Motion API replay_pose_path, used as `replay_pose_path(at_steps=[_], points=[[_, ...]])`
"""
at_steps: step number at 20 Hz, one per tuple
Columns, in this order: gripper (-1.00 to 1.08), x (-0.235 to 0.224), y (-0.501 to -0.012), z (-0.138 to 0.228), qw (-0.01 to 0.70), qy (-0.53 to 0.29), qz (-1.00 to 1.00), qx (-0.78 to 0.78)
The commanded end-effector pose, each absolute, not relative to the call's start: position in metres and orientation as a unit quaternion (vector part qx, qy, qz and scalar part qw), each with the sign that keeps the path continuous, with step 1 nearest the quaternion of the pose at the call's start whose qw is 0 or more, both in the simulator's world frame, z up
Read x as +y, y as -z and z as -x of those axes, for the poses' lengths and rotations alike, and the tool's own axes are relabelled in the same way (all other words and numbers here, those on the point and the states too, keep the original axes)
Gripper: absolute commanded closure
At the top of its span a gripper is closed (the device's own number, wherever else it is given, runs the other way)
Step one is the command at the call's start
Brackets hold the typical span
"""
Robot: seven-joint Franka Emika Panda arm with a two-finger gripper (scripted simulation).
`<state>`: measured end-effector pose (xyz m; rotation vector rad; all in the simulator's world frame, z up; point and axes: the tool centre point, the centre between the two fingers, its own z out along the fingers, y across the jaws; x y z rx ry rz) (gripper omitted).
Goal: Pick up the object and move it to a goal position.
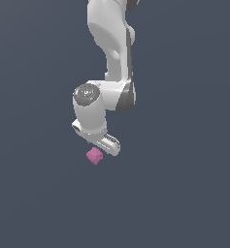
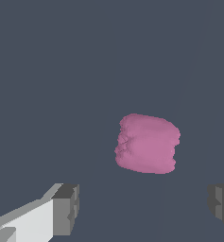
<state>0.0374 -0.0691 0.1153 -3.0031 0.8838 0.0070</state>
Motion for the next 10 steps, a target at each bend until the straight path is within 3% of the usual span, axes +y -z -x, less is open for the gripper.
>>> replay_pose_path(at_steps=[1,10], points=[[-0.92,-0.078,-0.107,-0.04,0.004,-0.001,0.95,0.311],[-0.92,-0.094,-0.093,-0.044,0.0,0.0,0.933,0.36]])
